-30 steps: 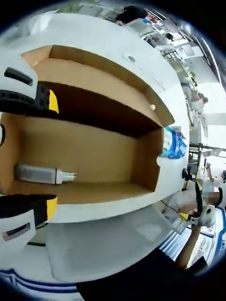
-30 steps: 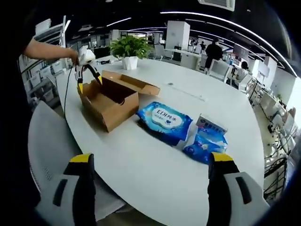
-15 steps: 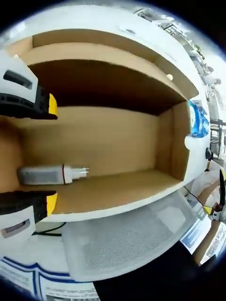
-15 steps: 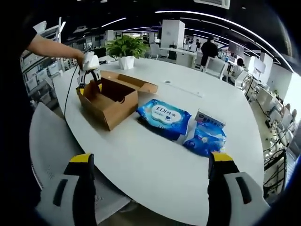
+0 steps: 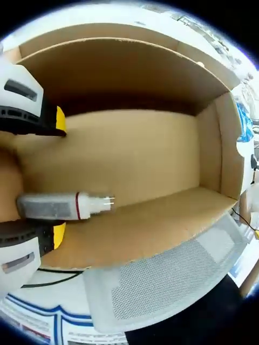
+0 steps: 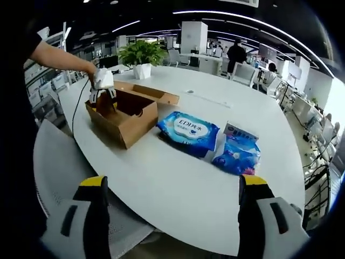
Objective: Operate the shoe box by opening the lid, removing the specified soft item, and placing it in the target area until the item is outside and the box remains undamaged.
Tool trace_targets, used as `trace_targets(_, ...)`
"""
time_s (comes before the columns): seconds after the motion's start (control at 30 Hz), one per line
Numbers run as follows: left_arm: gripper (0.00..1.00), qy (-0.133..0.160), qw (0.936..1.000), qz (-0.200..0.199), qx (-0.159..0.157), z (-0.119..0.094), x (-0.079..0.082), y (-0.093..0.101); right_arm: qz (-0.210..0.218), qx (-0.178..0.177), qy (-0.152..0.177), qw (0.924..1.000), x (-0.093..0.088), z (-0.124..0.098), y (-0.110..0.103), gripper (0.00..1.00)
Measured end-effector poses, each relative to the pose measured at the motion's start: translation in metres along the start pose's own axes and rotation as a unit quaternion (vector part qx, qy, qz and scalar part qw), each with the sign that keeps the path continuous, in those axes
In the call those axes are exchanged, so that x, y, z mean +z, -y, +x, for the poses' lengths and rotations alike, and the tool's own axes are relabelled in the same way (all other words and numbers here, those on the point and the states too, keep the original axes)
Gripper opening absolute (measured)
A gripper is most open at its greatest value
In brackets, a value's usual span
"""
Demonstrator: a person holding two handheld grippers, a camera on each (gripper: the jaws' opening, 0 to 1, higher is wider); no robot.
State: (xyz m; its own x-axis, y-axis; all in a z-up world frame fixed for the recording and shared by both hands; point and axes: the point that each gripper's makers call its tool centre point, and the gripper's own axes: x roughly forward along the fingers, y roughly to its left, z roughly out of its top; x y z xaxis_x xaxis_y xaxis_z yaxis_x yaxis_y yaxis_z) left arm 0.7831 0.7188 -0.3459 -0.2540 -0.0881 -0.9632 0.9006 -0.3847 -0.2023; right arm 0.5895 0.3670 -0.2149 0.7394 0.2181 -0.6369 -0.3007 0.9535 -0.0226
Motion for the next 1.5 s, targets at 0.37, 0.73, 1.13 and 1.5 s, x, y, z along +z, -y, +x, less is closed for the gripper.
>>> trace_targets(0.37,0.47,0.031,0.9992,0.021,0.016,-0.001,0.006,0.008,-0.002,0.003,0.020,0.9998,0.007,0.003,-0.004,0.91)
trace_targets(0.73,0.37,0.051,0.9981,0.023,0.028,0.000,0.016,0.014,0.000,0.014,0.019,0.9997,0.007,0.012,-0.012,0.89)
trace_targets(1.13,0.21,0.061,0.9969,0.033,0.037,0.008,0.024,0.015,0.012,0.019,0.043,0.9988,0.015,0.012,-0.012,0.87)
trace_targets(1.5,0.20,0.067,0.9955,-0.036,0.056,0.003,0.025,0.007,0.019,0.032,0.059,0.9976,0.022,0.018,-0.019,0.85)
